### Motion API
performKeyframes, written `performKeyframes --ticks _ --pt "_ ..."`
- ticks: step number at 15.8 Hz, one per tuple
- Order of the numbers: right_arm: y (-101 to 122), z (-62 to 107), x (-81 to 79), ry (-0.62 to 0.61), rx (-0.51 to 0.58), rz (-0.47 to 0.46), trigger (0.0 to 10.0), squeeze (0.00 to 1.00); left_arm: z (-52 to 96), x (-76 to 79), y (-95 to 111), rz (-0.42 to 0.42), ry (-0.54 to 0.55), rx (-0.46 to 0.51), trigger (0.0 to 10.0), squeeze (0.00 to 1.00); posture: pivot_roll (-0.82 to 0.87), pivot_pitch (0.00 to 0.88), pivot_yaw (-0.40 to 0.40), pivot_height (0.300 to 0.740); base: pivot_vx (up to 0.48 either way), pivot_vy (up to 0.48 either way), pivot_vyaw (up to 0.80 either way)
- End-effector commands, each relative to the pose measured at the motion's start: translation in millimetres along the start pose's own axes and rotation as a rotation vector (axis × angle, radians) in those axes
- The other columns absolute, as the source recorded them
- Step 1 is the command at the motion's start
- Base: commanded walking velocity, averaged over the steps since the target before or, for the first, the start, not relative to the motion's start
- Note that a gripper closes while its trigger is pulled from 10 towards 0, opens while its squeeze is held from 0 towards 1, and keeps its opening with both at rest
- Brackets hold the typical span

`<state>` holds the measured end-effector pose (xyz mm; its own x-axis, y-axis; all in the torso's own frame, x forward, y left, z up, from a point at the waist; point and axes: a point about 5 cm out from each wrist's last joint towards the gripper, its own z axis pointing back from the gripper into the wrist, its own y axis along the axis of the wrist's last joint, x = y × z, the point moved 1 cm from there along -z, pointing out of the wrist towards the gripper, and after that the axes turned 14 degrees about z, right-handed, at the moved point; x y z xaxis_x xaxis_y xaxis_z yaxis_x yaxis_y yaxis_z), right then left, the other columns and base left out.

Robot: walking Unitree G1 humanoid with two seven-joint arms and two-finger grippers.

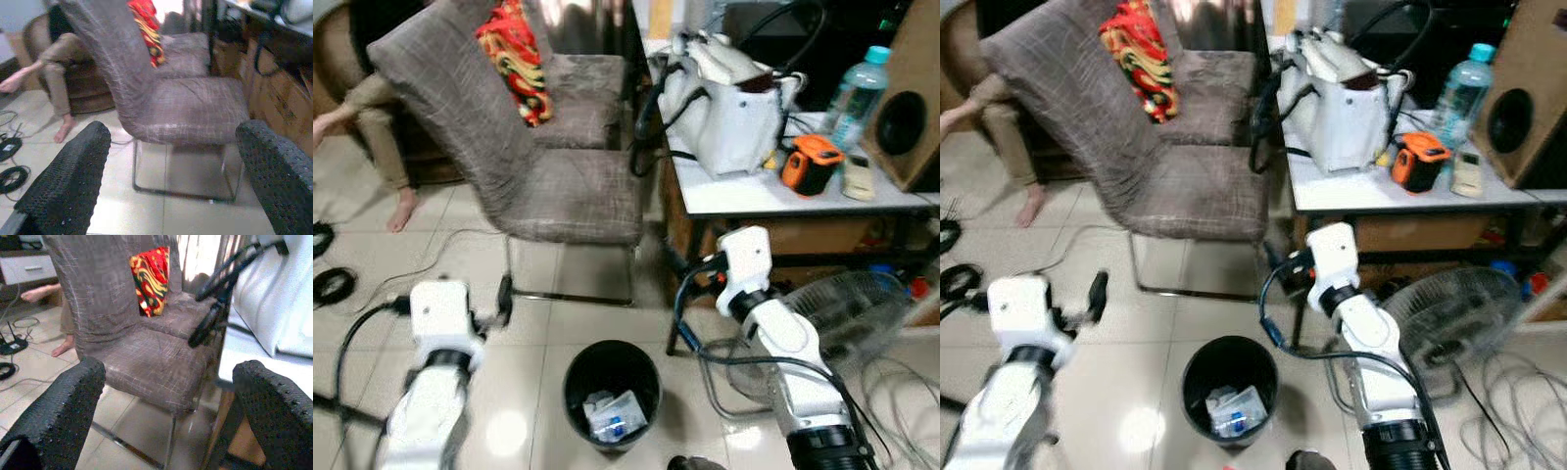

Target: Picking trash to rubbish bin

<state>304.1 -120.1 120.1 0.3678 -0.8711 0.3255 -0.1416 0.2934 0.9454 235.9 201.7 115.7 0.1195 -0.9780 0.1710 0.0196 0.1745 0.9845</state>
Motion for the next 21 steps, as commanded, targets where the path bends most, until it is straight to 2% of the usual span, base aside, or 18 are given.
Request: performKeyframes --ticks 1,3,5,6,7,11,13,21 --pt "4.4 0.1 1.4 -0.012 0.003 -0.014 10.0 0.00 -1.9 3.1 -3.9 -0.006 0.009 -0.017 10.0 0.00 -0.05 0.024 0.046 0.740 0.000 0.000 0.80" --pt "4.4 9.7 -3.0 -0.006 -0.006 -0.016 10.0 0.00 -3.6 10.6 -0.9 -0.012 -0.013 -0.011 10.0 0.00 -0.07 0.050 0.042 0.740 0.000 0.000 0.80" --pt "-1.5 18.8 -12.4 0.003 -0.037 -0.020 10.0 0.00 6.6 9.8 -5.3 -0.014 0.006 -0.030 10.0 0.00 -0.03 0.082 0.029 0.740 0.000 0.000 0.80" --pt "-4.5 24.4 -16.1 0.006 -0.060 -0.040 10.0 0.00 14.3 4.5 -6.6 -0.020 0.035 -0.047 10.0 0.00 -0.03 0.115 0.036 0.740 0.000 0.000 0.80" --pt "-3.9 27.9 -15.4 0.005 -0.063 -0.027 10.0 0.00 16.2 3.4 -7.2 -0.027 0.032 -0.057 10.0 0.00 -0.03 0.125 0.036 0.740 0.000 0.000 0.80" --pt "-1.7 22.1 -15.4 -0.018 -0.065 -0.050 10.0 0.00 13.2 4.5 -9.3 -0.048 0.025 -0.066 10.0 0.00 -0.02 0.112 0.042 0.740 0.000 0.000 0.80" --pt "-0.1 17.8 -16.1 -0.017 -0.061 -0.052 10.0 0.00 9.6 -2.1 -5.8 -0.055 0.053 -0.059 10.0 0.00 -0.02 0.096 0.045 0.740 0.000 0.000 0.80" --pt "-3.8 22.9 -18.8 -0.017 -0.087 -0.074 10.0 0.00 8.0 -0.1 -17.1 -0.040 0.054 -0.140 10.0 0.00 -0.02 0.112 0.050 0.740 0.000 0.000 0.80"
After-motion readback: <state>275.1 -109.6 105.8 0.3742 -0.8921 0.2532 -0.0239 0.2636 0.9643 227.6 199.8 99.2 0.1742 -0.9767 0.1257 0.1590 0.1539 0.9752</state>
